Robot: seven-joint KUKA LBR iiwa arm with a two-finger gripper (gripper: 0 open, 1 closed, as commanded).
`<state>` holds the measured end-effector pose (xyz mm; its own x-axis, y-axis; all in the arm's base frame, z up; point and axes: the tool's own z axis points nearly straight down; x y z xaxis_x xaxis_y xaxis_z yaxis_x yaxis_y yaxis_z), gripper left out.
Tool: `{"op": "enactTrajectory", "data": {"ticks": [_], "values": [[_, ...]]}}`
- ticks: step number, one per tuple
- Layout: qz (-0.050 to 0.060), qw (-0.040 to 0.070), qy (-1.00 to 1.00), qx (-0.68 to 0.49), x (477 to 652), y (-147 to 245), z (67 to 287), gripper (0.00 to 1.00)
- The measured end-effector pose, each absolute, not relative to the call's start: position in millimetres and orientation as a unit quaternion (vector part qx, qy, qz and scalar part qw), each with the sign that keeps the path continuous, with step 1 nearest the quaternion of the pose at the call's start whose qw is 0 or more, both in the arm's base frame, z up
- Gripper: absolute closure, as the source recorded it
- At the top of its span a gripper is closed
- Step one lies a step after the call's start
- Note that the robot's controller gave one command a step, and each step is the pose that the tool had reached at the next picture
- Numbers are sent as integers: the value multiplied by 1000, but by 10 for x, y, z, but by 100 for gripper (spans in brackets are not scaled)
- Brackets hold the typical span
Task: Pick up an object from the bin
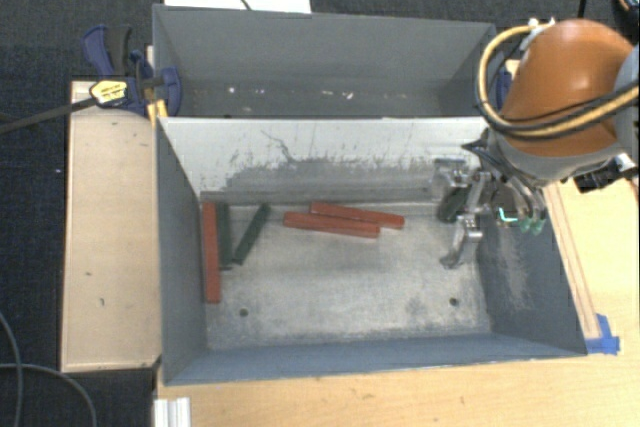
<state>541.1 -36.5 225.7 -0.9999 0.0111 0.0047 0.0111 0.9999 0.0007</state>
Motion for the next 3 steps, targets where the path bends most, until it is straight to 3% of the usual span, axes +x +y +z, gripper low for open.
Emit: {"op": "enactTrajectory", "data": {"ticks": [1, 2, 3], "values": [[-1, 1, -1000, -25, 5773, 169, 1757, 0], [-2, -2, -1000, 29, 5927, 912, 1485, 0], [1, 0, -999, 32, 5778, 45, 673, 0]]}}
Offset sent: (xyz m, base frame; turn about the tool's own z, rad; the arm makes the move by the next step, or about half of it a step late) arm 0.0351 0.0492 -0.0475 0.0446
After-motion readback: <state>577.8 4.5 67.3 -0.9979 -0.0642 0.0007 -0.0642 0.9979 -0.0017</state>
